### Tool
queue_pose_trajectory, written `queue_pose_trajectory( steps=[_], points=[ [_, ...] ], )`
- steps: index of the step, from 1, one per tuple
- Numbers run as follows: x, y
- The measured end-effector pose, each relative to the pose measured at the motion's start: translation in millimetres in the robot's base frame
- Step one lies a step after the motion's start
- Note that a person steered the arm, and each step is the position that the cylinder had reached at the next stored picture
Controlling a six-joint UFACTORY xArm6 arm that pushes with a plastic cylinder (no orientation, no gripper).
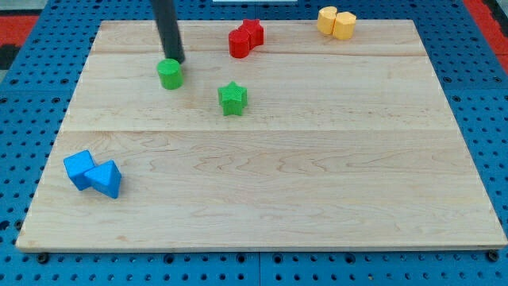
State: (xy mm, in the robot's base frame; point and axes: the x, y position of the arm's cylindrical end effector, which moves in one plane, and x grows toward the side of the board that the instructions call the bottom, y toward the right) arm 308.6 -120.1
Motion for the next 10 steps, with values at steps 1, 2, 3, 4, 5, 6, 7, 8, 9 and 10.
queue_pose_trajectory(
  steps=[1,2,3,4,5,6,7,8,9,10],
  points=[
    [-4,-51],
    [28,-42],
    [53,19],
    [53,35],
    [48,30],
    [37,30],
    [26,30],
    [14,30],
    [7,31],
    [12,49]
  ],
)
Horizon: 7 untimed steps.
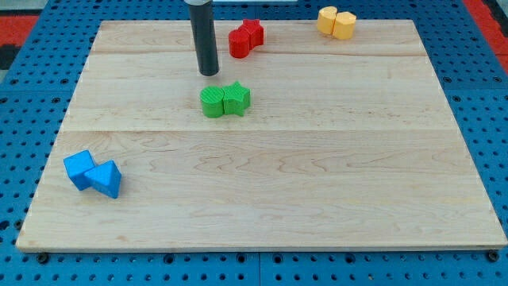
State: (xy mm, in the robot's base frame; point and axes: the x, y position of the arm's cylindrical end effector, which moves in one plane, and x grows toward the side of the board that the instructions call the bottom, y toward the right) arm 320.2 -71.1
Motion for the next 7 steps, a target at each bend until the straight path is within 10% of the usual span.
queue_pose_trajectory(
  steps=[7],
  points=[
    [-23,4]
  ],
)
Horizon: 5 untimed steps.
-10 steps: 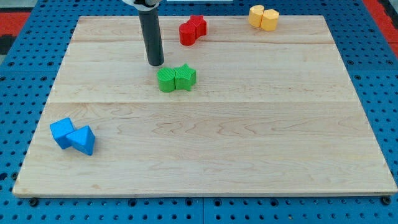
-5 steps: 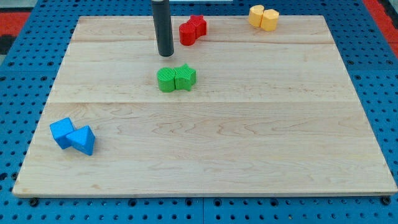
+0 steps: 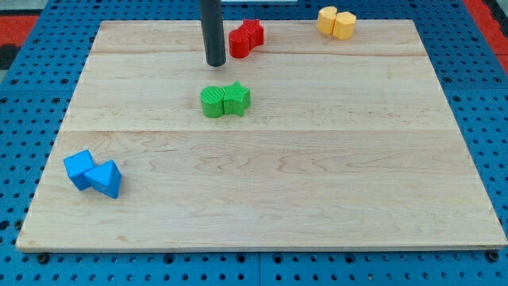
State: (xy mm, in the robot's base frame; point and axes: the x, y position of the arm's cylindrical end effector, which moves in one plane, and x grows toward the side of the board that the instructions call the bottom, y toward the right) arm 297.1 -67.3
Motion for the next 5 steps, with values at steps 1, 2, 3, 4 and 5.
queue_pose_trajectory(
  steps=[1,2,3,4,5],
  points=[
    [24,55],
    [92,132],
    [190,154],
    [268,70],
    [300,-31]
  ],
)
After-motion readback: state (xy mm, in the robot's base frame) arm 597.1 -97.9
